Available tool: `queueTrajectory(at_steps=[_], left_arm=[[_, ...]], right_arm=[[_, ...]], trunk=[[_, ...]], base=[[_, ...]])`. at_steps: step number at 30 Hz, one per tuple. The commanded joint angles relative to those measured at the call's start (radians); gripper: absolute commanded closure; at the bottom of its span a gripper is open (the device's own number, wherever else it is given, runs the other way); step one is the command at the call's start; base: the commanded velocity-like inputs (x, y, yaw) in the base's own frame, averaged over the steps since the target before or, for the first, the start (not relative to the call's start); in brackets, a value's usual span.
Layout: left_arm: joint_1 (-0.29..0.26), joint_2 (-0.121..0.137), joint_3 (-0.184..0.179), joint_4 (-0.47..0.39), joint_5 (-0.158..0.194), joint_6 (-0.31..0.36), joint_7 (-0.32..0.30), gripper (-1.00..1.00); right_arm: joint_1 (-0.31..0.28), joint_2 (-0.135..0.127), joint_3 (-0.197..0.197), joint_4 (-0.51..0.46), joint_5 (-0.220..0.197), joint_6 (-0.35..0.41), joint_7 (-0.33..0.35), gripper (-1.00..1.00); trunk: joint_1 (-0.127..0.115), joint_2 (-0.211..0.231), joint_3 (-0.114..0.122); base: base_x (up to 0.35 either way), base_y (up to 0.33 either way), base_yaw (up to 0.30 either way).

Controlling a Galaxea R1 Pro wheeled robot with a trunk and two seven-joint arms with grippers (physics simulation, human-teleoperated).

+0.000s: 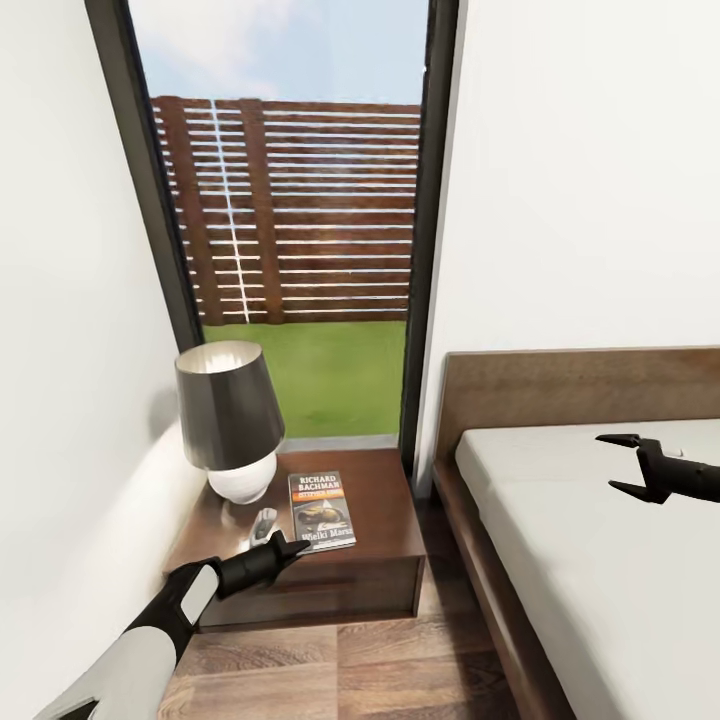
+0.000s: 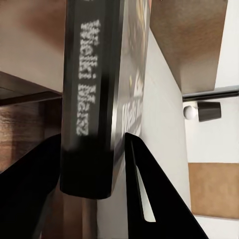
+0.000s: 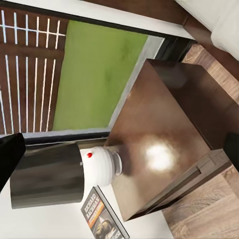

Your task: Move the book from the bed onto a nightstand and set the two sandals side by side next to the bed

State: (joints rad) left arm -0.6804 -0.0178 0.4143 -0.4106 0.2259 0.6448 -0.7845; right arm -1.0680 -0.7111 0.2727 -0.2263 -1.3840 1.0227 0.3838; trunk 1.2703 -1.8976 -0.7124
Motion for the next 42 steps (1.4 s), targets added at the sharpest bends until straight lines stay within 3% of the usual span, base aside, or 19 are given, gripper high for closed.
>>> queueTrajectory(at_steps=[1, 42], left_arm=[[-0.001, -0.001, 0.005, 0.0, 0.001, 0.006, -0.001, 1.0], [-0.001, -0.001, 0.003, 0.0, 0.001, 0.007, -0.002, 1.0]], right_arm=[[-0.001, -0.001, 0.005, 0.001, 0.006, 0.001, 0.01, -1.0], [-0.001, -0.002, 0.003, 0.002, 0.007, 0.002, 0.01, -1.0]], trunk=[[0.0, 0.0, -0.001], [0.0, 0.0, -0.001]], base=[[0.108, 0.0, 0.0], [0.129, 0.0, 0.0]])
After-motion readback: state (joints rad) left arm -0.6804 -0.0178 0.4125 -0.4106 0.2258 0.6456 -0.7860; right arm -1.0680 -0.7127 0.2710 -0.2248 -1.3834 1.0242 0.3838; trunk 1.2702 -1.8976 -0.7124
